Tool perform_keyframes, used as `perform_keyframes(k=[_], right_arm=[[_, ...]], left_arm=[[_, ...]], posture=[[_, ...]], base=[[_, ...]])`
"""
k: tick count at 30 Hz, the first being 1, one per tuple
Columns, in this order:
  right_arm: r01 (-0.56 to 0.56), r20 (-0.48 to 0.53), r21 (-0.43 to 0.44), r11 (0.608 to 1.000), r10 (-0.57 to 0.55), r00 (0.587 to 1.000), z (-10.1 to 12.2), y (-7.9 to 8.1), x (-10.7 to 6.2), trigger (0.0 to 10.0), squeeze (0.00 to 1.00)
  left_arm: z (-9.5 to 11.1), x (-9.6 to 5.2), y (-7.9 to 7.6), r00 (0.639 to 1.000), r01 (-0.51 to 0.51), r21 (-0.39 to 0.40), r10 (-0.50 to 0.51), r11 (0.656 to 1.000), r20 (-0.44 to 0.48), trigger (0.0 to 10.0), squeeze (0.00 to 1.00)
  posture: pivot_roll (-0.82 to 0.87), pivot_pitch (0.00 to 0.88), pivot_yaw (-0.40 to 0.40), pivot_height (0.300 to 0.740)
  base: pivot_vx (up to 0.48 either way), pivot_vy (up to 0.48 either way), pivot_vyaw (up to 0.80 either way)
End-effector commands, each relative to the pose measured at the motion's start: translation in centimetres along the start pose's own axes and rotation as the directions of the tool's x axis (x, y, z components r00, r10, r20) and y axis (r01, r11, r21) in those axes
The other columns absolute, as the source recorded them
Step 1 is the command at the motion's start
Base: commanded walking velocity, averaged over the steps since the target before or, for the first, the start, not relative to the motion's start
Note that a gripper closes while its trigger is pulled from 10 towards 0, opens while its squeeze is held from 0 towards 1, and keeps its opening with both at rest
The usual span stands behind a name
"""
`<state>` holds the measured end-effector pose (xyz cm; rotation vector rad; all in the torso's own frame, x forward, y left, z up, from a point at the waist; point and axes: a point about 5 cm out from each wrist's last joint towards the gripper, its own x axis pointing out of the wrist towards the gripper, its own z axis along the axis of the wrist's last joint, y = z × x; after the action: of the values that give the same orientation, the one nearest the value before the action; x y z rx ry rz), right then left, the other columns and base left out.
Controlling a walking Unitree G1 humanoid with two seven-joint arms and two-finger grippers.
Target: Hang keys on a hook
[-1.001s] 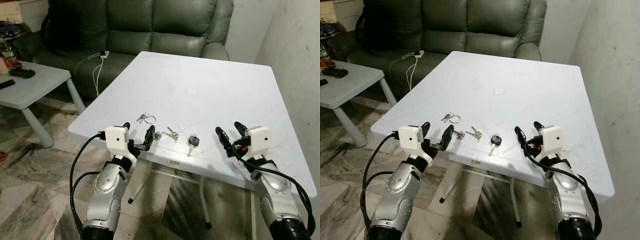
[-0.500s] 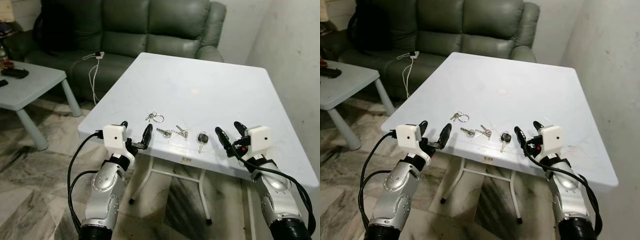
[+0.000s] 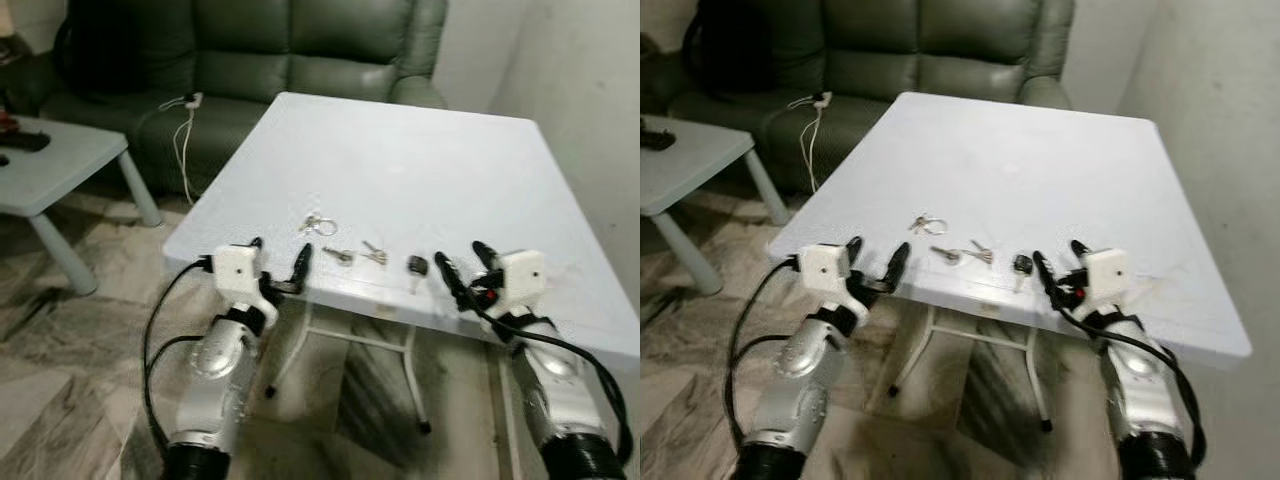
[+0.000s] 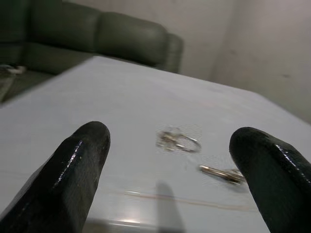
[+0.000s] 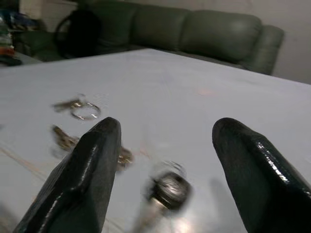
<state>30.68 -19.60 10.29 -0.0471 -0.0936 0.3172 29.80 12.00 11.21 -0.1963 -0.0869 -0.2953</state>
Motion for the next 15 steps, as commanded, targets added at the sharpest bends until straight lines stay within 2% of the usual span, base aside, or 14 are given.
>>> perform_keyframes(k=[1, 15], right_arm=[[0.018, -0.006, -0.012, 1.0, -0.018, 1.0, 0.14, -0.82, -0.27, 10.0, 0.0], [0.015, -0.013, -0.003, 1.0, -0.015, 1.0, -0.01, -0.66, -0.12, 10.0, 0.0]], left_arm=[[-0.12, 0.33, -1.0, 1.0, 0.023, -0.009, -0.023, 1.0, 0.002, 10.0, 0.0], [-0.25, 0.44, -1.21, 1.0, 0.022, 0.016, -0.021, 1.0, -0.012, 10.0, 0.0]], posture=[[-0.02, 0.0, -0.054, 0.74], [-0.02, 0.0, -0.053, 0.74]], base=[[0.0, 0.375, 0.0], [0.0, 0.0, 0.0]])
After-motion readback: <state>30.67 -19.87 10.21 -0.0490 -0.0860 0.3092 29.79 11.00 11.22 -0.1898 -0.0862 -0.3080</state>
